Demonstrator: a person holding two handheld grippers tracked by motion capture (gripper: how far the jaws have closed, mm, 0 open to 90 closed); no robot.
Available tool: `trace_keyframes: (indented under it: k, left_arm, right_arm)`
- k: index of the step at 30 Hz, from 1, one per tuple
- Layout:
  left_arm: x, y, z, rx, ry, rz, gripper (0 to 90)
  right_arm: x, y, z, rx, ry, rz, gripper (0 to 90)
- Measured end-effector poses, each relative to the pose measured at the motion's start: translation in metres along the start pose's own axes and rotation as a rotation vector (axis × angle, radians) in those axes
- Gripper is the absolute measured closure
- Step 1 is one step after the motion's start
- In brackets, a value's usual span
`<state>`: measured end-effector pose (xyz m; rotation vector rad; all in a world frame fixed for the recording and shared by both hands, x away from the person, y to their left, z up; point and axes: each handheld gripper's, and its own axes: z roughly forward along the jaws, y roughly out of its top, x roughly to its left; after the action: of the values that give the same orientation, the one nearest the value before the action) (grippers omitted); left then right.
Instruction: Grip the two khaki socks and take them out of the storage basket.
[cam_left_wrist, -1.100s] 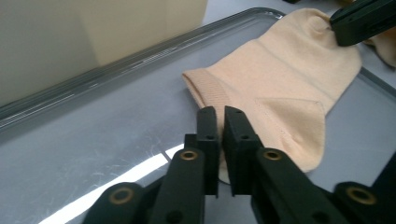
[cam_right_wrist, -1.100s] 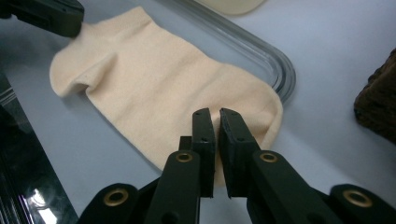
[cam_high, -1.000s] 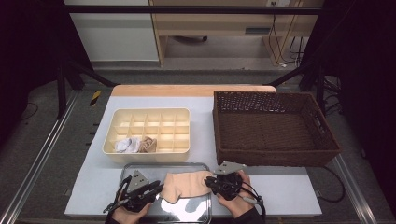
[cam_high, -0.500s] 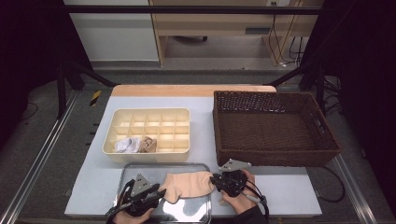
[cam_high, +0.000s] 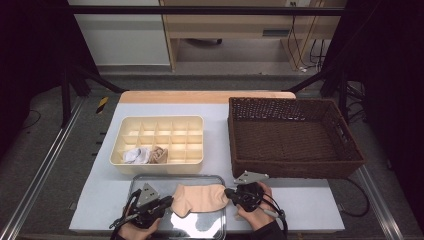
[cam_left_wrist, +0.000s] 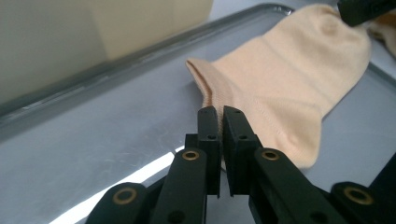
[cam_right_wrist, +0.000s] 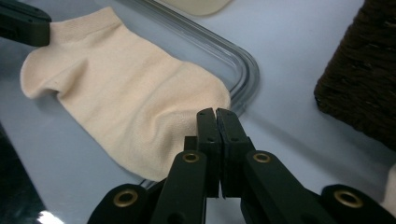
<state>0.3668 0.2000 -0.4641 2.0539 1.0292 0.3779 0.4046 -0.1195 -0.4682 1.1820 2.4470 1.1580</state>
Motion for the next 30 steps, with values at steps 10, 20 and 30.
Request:
trace_keyframes:
  k: [10,20,30]
  left_arm:
    - [0.013,0.0,-0.001,0.017,0.03,0.002,85.7]
    - [0.014,-0.002,0.003,0.016,0.048,0.005,80.1]
    - [0.015,0.003,-0.01,-0.057,0.043,0.015,58.4]
  right_arm:
    - [0.011,0.001,0.005,0.016,0.024,-0.027,89.8]
    - [0.006,0.0,0.004,-0.012,0.004,-0.006,81.3]
    - [-0.018,0.0,-0.035,-0.098,-0.069,0.018,79.8]
